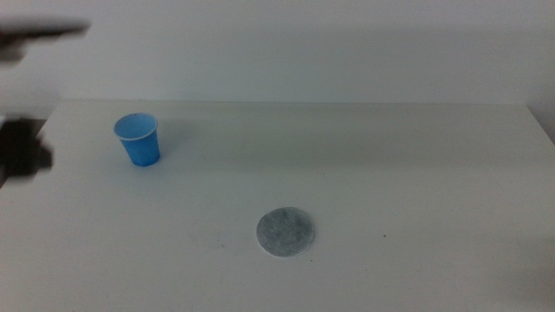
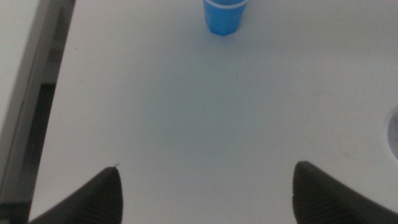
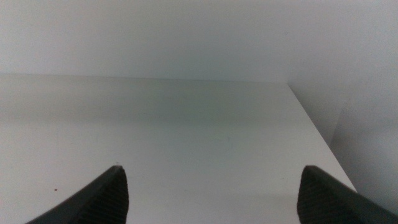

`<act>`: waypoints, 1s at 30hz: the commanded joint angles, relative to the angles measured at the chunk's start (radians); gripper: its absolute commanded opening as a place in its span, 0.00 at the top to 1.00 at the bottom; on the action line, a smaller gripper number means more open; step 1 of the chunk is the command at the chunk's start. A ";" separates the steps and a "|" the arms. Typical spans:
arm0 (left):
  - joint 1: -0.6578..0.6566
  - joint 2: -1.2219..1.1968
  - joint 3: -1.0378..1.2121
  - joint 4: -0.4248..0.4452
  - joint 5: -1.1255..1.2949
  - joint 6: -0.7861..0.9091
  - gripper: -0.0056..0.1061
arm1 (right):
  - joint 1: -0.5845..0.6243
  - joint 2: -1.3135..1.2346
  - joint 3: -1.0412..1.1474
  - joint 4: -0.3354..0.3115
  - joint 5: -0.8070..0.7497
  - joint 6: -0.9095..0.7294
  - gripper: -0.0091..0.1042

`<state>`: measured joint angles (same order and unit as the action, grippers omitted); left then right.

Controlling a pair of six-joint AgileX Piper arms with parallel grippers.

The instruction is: Place an empty cup on a cup mat.

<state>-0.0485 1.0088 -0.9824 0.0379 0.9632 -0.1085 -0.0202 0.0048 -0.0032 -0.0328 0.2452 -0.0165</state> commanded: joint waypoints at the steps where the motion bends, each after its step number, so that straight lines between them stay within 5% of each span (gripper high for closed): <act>1: -0.001 0.161 -0.144 -0.001 0.067 0.023 0.11 | 0.002 -0.005 0.003 -0.005 -0.007 -0.004 0.10; 17: 0.088 0.956 -0.845 -0.087 0.173 0.115 0.11 | 0.002 -0.005 0.003 -0.005 -0.007 -0.004 0.10; 25: 0.088 1.209 -1.032 -0.109 0.172 0.148 0.12 | 0.002 -0.005 0.003 -0.005 -0.007 -0.004 0.10; 30: 0.088 1.270 -1.036 -0.125 0.154 0.172 0.21 | 0.002 -0.005 0.003 -0.005 -0.007 -0.004 0.10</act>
<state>0.0392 2.2729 -2.0039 -0.0698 1.1303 0.0534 -0.0202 0.0048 -0.0032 -0.0328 0.2452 -0.0165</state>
